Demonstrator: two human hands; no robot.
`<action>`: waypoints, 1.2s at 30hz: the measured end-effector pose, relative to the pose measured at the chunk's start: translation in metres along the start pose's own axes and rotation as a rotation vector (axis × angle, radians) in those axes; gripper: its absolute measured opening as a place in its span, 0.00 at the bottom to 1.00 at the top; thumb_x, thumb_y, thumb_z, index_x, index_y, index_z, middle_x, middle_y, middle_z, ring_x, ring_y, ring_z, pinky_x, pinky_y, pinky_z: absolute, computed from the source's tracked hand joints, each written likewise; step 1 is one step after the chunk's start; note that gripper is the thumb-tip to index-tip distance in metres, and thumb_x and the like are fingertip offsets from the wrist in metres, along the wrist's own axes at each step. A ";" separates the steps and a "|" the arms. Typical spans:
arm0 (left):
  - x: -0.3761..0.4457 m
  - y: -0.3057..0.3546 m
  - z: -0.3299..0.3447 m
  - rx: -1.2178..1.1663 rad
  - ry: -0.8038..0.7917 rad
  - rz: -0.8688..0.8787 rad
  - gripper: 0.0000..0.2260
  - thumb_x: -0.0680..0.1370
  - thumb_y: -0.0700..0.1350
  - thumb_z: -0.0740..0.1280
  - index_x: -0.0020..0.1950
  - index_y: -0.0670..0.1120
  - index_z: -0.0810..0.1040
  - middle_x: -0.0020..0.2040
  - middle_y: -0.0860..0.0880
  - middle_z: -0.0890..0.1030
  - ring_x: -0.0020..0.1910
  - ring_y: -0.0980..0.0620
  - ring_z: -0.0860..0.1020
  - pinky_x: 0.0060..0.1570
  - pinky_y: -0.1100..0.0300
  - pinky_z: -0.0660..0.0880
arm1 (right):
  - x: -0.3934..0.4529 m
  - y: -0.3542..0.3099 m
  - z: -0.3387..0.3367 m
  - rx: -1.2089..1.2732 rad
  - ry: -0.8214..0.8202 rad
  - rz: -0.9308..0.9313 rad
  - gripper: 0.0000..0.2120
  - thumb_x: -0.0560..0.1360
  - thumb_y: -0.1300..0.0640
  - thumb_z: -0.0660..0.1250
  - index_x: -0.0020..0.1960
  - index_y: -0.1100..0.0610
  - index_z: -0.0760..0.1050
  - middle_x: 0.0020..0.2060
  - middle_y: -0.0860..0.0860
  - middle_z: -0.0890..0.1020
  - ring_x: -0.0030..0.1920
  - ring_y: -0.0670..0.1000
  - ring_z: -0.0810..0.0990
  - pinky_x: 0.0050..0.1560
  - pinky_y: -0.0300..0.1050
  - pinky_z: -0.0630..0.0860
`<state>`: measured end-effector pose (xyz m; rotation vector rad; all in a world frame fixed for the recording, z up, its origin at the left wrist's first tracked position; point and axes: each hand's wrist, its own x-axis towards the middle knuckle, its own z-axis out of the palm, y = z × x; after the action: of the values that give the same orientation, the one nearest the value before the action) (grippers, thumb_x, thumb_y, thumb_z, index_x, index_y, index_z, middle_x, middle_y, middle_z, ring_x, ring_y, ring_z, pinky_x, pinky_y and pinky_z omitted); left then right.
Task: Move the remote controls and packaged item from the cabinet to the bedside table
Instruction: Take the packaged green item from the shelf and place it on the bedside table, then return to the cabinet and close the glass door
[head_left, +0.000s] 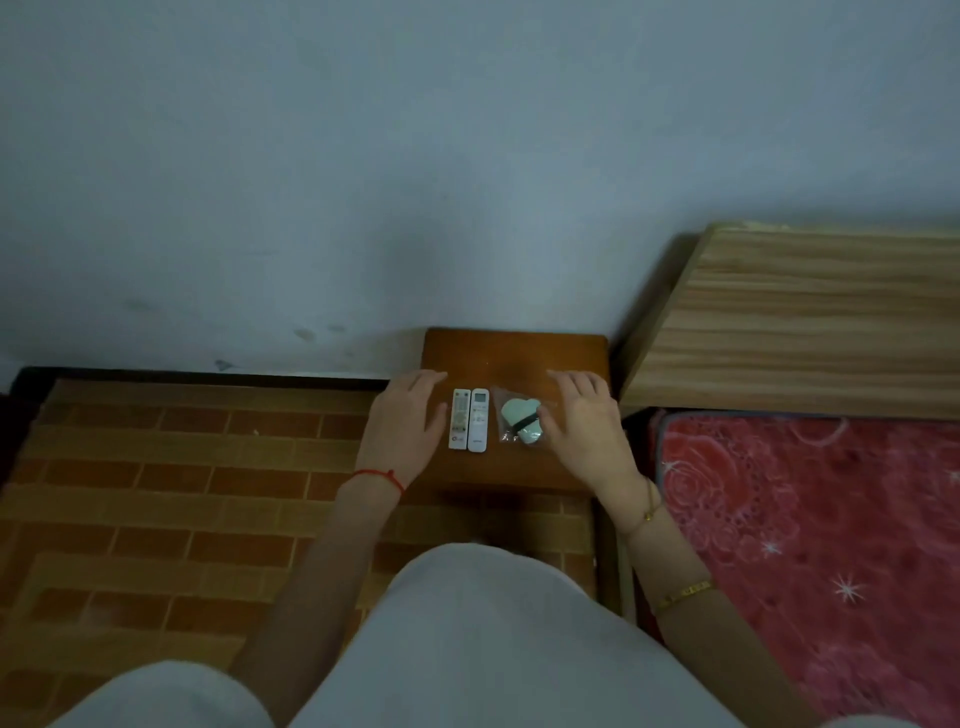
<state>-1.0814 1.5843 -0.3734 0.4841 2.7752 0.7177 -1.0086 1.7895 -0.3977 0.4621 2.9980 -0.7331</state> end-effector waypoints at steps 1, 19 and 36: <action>-0.008 0.000 -0.003 -0.004 0.012 -0.004 0.18 0.80 0.44 0.63 0.71 0.49 0.71 0.69 0.48 0.73 0.69 0.49 0.71 0.69 0.53 0.69 | -0.005 -0.004 -0.001 0.001 0.005 -0.010 0.23 0.79 0.53 0.63 0.72 0.57 0.67 0.67 0.53 0.73 0.70 0.55 0.65 0.69 0.52 0.66; -0.152 -0.069 -0.059 -0.057 0.332 -0.317 0.18 0.81 0.45 0.63 0.70 0.49 0.72 0.69 0.48 0.74 0.71 0.49 0.69 0.72 0.48 0.65 | -0.029 -0.114 0.006 0.069 -0.177 -0.392 0.21 0.80 0.52 0.61 0.72 0.55 0.67 0.68 0.52 0.73 0.71 0.53 0.65 0.70 0.49 0.63; -0.340 -0.218 -0.134 -0.043 0.711 -0.939 0.18 0.79 0.45 0.65 0.69 0.48 0.73 0.66 0.47 0.76 0.68 0.46 0.72 0.67 0.44 0.70 | -0.083 -0.394 0.142 -0.066 -0.567 -1.061 0.23 0.81 0.48 0.57 0.73 0.55 0.63 0.70 0.52 0.70 0.73 0.55 0.63 0.73 0.54 0.62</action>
<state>-0.8656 1.2214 -0.3213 -1.2394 3.0270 0.7668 -1.0498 1.3688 -0.3402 -1.2066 2.4958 -0.5984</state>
